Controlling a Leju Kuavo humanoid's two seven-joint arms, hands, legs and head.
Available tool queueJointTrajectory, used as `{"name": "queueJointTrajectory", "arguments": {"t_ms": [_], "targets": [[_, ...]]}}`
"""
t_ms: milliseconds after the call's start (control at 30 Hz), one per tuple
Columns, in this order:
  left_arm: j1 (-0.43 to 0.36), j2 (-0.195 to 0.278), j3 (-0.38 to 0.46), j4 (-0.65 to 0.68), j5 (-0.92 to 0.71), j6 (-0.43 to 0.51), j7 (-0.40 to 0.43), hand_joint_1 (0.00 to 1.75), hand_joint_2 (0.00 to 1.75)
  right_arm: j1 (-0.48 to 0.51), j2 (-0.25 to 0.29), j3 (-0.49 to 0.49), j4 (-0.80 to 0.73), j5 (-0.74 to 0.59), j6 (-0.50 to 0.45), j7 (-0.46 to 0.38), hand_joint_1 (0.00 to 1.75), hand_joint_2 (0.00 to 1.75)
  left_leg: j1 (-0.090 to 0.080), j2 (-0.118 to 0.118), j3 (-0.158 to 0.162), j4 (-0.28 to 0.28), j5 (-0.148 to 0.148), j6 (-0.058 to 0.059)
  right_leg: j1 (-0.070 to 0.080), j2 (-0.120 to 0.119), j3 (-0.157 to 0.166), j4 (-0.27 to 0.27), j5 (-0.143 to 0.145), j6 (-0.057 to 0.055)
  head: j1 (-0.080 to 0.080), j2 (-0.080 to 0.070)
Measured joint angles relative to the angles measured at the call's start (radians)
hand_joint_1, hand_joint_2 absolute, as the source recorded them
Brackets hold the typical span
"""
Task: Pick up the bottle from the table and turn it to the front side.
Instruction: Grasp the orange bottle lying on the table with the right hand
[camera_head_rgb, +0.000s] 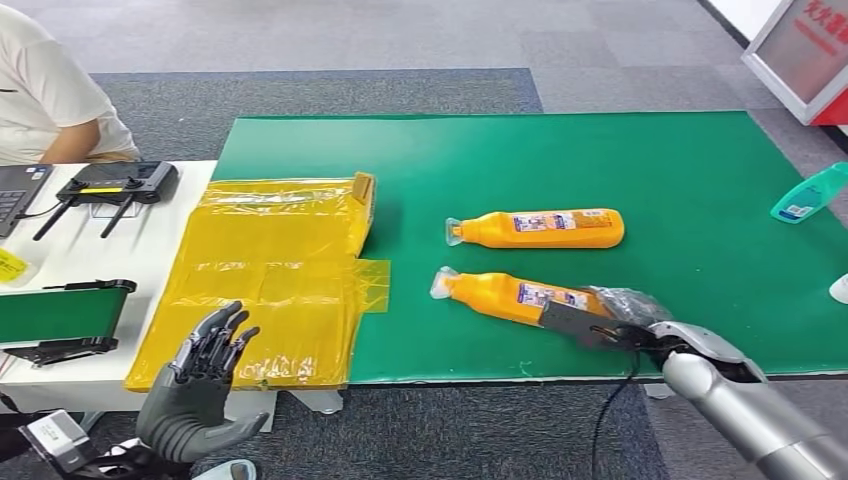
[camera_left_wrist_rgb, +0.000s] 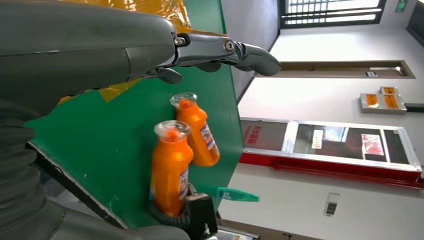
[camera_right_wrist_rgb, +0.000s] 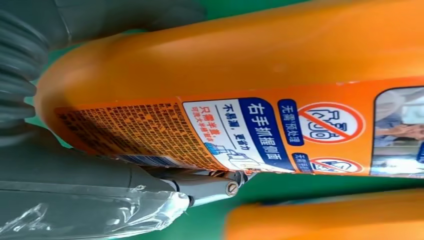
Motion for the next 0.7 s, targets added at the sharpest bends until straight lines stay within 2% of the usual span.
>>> {"name": "queueJointTrajectory", "arguments": {"t_ms": [200,300,433,567,700], "targets": [[0.018,0.006,-0.001,-0.002,0.000,0.012,-0.013,0.00,1.75,0.159,0.001,-0.065,-0.148,-0.155,-0.019,-0.097,1.75,1.75,0.000,-0.001,-0.001,0.000,-0.001,0.000,0.000,-0.001,0.000,0.000,-0.001,0.000,0.000,0.000],[0.035,0.009,-0.002,-0.008,-0.004,0.015,-0.023,0.00,1.75,0.253,0.020,-0.106,-0.229,-0.222,-0.026,-0.167,1.75,1.75,0.000,-0.001,-0.002,0.000,-0.001,0.000,0.000,-0.002,0.000,0.000,-0.001,0.000,0.000,0.000],[0.049,0.009,-0.012,-0.035,-0.016,0.016,-0.025,0.00,1.75,0.353,0.108,-0.161,-0.343,-0.310,-0.021,-0.283,1.75,1.75,0.000,-0.001,-0.002,0.000,-0.001,-0.001,0.000,-0.001,-0.001,0.000,-0.002,0.000,0.000,0.000],[0.053,0.006,-0.037,-0.062,-0.010,0.019,-0.003,0.00,1.75,0.408,0.204,-0.172,-0.438,-0.352,0.006,-0.336,1.75,1.75,0.001,-0.001,-0.001,0.000,-0.001,-0.001,0.001,-0.001,-0.001,0.000,-0.002,-0.001,0.000,0.000],[0.037,0.006,-0.067,-0.068,0.049,0.004,0.034,0.00,1.75,0.425,0.269,-0.171,-0.485,-0.378,0.052,-0.380,1.75,1.75,0.001,-0.001,-0.001,0.000,-0.001,-0.001,0.001,-0.001,-0.001,0.000,-0.002,-0.001,0.000,0.000]]}}
